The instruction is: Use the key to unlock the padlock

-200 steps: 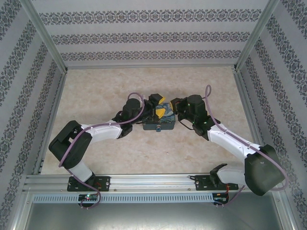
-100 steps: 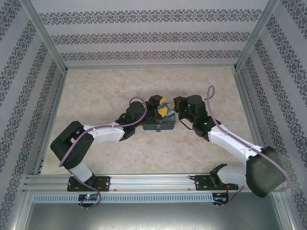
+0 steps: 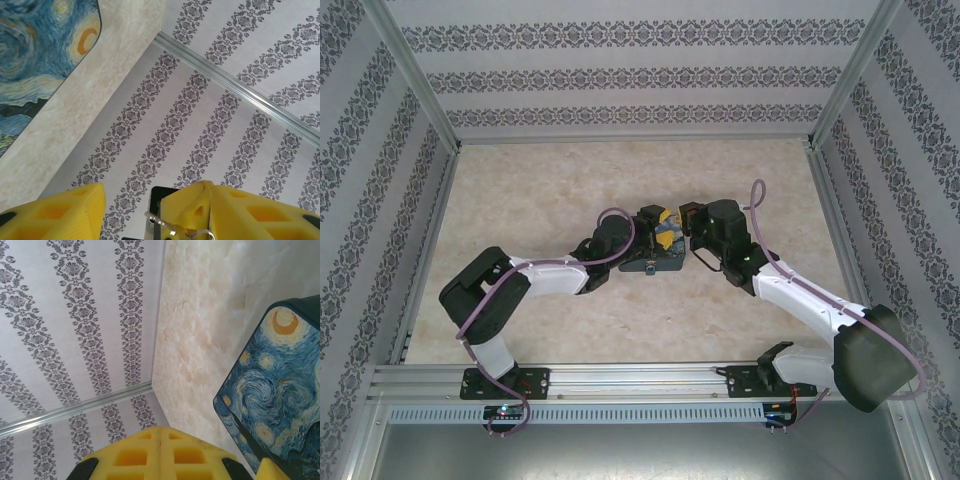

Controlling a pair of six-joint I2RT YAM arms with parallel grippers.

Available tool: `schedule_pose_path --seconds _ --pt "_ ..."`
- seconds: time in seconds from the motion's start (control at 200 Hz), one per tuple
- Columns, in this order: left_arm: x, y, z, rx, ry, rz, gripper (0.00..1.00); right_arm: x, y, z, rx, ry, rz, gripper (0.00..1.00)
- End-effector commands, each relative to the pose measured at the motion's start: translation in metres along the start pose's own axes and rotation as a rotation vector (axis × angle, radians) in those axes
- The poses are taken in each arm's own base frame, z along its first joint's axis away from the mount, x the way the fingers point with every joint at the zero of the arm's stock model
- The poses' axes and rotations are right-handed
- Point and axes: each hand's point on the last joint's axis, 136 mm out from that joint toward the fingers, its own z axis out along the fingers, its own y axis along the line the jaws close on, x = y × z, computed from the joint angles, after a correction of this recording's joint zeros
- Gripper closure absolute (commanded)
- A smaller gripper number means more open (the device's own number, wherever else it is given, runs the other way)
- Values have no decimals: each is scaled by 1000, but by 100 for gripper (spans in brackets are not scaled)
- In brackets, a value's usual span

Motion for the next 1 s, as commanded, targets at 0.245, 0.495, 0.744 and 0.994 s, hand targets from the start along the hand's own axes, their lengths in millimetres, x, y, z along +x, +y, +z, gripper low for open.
schedule_pose_path --seconds 0.245,0.495,0.744,0.994 --pt "12 -13 12 65 42 -55 50 4 -1 5 -6 -5 18 100" --pt "11 -12 14 70 43 -61 62 3 -8 6 6 -10 20 100" --pt "10 -10 15 65 45 -62 71 2 -9 5 8 -15 22 100" --pt "10 -8 13 48 37 -43 77 0 -11 4 10 -22 24 100"
